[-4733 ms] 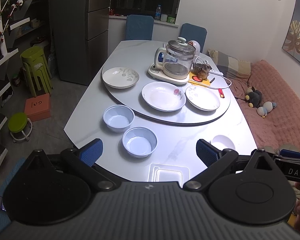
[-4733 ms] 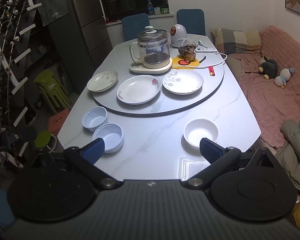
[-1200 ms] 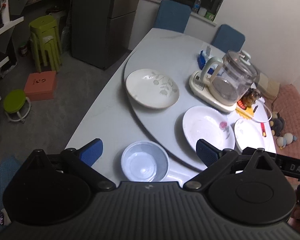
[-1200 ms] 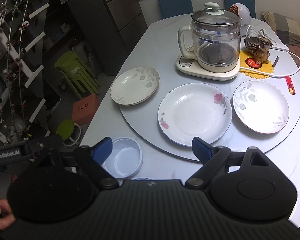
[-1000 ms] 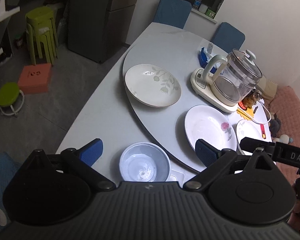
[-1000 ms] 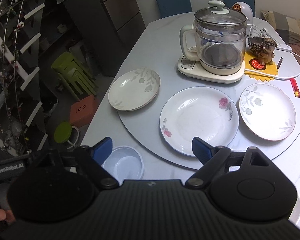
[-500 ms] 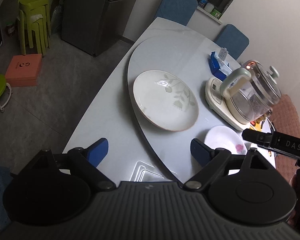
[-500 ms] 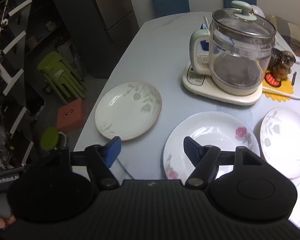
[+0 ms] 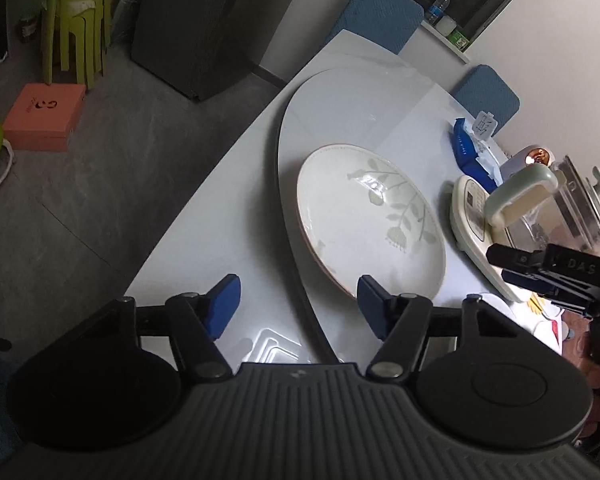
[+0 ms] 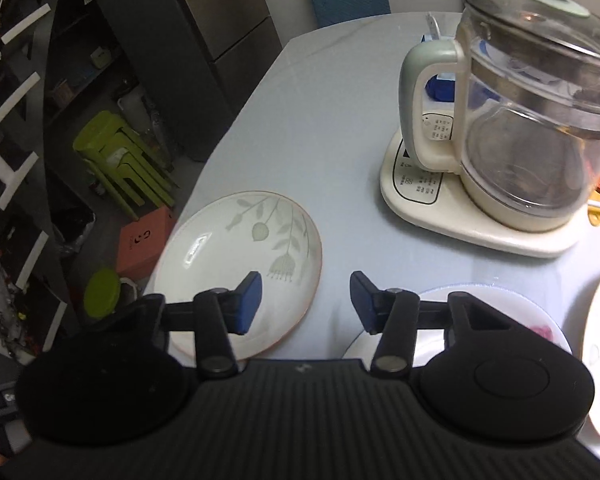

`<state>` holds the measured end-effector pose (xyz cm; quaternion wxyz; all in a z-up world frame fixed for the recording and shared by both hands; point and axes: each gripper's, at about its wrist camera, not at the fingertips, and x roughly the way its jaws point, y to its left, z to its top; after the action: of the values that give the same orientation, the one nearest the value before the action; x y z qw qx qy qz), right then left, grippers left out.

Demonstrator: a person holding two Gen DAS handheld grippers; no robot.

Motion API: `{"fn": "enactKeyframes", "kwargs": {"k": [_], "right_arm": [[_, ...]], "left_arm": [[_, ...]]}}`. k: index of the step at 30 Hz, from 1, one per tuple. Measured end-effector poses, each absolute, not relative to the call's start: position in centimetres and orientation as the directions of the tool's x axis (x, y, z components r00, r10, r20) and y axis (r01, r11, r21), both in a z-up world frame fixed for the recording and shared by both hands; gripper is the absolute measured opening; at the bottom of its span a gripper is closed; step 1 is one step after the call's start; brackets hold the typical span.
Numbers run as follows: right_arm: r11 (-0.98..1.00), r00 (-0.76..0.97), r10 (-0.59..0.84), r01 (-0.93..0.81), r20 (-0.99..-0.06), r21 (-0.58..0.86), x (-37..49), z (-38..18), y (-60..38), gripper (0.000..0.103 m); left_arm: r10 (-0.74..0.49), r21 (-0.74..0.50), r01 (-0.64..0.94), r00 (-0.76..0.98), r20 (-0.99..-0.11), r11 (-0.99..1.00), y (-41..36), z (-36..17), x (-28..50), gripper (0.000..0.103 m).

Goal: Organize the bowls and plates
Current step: 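Close both grippers on the rim of the leaf-pattern plate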

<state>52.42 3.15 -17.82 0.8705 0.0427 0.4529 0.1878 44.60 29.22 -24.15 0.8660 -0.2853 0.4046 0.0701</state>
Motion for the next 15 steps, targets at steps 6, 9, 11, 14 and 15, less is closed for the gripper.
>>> {"fn": "enactKeyframes", "kwargs": {"k": [6, 9, 11, 14, 15], "right_arm": [[0.923, 0.498, 0.367, -0.304, -0.786, 0.238, 55.1, -20.4, 3.5, 0.043], [0.918, 0.489, 0.378, -0.31, -0.786, 0.249, 56.2, -21.4, 3.8, 0.04], [0.911, 0.487, 0.393, -0.32, -0.78, 0.259, 56.7, -21.9, 4.1, 0.04], [0.908, 0.481, 0.401, -0.323, -0.78, 0.268, 57.8, -22.9, 4.5, 0.034], [0.907, 0.479, 0.402, -0.323, -0.781, 0.269, 58.2, -23.3, 4.6, 0.031]], "left_arm": [[-0.133, -0.479, -0.351, 0.68, -0.721, 0.805, 29.8, -26.2, 47.0, 0.057], [-0.137, -0.493, -0.342, 0.697, -0.704, 0.8, 30.1, -26.9, 48.0, 0.052], [-0.129, -0.492, -0.346, 0.7, -0.702, 0.799, 30.3, -27.4, 48.7, 0.047], [-0.133, -0.515, -0.352, 0.713, -0.689, 0.781, 30.9, -28.1, 49.4, 0.038], [-0.133, -0.518, -0.353, 0.715, -0.687, 0.779, 31.0, -28.3, 49.6, 0.035]]}}
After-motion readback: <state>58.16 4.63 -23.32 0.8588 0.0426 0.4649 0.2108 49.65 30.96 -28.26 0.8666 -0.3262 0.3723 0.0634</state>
